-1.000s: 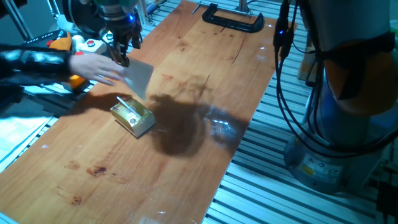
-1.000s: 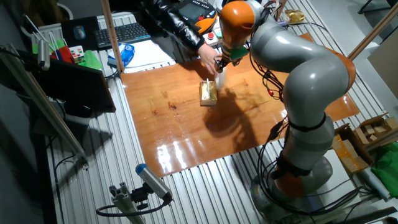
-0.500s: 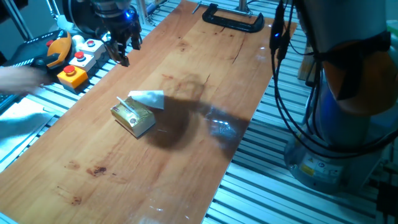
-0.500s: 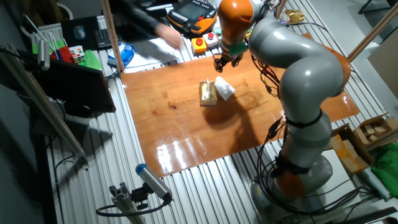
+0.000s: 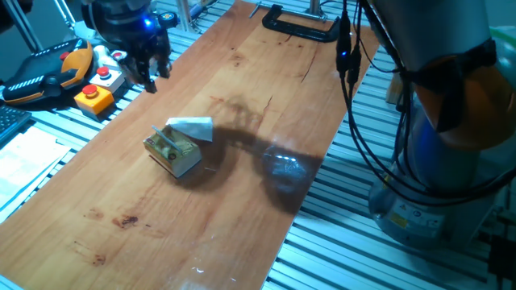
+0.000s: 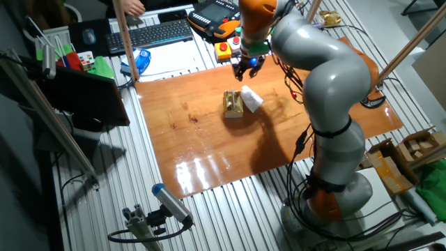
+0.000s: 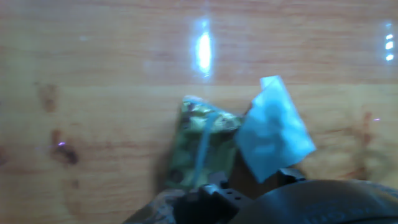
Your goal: Pull out a napkin
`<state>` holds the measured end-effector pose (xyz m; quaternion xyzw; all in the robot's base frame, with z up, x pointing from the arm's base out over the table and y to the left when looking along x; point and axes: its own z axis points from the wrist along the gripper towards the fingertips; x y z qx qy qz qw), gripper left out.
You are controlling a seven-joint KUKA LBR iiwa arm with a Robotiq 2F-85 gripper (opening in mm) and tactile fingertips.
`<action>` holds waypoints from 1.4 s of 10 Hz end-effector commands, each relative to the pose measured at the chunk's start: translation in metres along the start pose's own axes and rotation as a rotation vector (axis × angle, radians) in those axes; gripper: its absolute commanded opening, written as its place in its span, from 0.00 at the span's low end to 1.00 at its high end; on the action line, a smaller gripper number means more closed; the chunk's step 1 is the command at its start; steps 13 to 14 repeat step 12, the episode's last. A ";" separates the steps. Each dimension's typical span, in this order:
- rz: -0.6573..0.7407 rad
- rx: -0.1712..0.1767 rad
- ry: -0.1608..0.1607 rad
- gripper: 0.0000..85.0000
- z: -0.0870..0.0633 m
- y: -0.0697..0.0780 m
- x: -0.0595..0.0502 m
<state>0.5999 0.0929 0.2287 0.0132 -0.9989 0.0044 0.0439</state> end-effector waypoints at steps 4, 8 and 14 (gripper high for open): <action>-0.022 -0.054 0.033 0.01 0.006 0.036 0.015; -0.019 -0.023 -0.002 0.01 0.024 0.070 0.036; -0.015 -0.022 -0.015 0.01 0.025 0.075 0.037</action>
